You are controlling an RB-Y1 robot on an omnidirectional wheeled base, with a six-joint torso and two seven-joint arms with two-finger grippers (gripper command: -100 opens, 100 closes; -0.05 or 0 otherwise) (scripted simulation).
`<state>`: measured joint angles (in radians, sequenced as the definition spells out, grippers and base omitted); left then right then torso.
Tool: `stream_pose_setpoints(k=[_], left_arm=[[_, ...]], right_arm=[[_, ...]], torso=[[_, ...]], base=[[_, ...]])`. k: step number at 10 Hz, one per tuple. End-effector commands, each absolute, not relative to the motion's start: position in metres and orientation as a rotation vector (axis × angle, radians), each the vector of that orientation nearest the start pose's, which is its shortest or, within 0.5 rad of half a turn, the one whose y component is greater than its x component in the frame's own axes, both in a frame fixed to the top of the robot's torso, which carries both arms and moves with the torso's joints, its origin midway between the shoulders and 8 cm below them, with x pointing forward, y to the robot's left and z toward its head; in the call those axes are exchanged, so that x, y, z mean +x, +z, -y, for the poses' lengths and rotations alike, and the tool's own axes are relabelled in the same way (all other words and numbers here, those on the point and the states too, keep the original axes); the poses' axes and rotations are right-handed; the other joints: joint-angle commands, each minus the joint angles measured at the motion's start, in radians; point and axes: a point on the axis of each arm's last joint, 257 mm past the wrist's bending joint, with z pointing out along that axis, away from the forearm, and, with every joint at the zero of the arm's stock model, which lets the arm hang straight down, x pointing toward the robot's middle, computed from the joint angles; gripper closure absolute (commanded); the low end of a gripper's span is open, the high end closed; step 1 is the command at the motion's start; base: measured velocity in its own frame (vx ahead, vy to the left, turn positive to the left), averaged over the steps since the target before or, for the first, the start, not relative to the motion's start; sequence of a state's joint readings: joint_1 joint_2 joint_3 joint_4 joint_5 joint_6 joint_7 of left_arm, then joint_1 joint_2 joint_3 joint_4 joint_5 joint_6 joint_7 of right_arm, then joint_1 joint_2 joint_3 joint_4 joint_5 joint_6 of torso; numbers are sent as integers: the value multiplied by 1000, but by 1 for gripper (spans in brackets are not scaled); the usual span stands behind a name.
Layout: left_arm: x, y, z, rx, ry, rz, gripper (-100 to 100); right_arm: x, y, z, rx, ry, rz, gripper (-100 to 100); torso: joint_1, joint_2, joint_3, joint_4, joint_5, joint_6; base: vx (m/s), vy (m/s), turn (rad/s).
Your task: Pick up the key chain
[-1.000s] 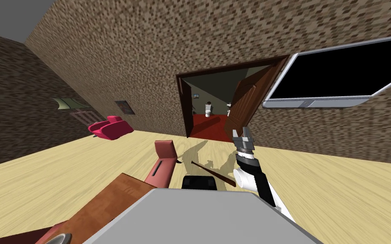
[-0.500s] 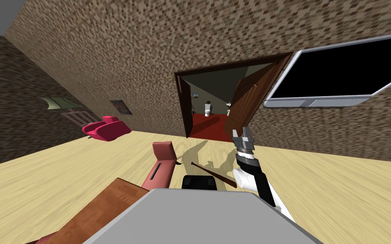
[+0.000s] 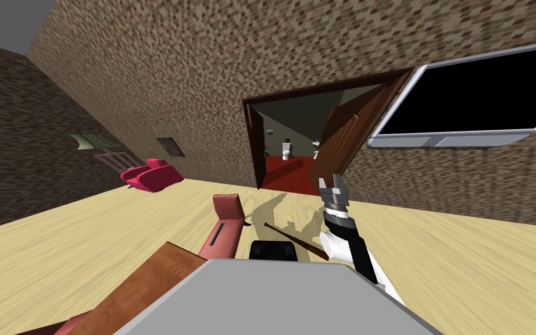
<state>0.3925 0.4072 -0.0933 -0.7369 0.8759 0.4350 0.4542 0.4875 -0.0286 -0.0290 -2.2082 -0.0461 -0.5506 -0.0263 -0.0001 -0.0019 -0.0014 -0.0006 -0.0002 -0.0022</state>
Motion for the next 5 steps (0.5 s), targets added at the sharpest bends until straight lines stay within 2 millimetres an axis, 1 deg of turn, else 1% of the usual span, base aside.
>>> stream_pose_setpoints(k=[1, 2, 5], left_arm=[[-17, -660, -417, -3041, -13, -631, -100], [-17, -661, -415, -3043, -13, -633, 100], [-18, -661, -412, -3050, -10, -627, 100]], right_arm=[[348, 7, 293, 681, 1328, -602, 0], [348, 7, 293, 681, 1328, -602, 0], [348, 7, 293, 681, 1328, -602, 0]], torso=[[0, 0, 0, 0, 0, 0], [0, 1, 0, 0, 0, 0], [4, 1, 1, 1, 1, 2]], base=[[4, 22, 3], [-1, -6, 4], [0, -2, 2]])
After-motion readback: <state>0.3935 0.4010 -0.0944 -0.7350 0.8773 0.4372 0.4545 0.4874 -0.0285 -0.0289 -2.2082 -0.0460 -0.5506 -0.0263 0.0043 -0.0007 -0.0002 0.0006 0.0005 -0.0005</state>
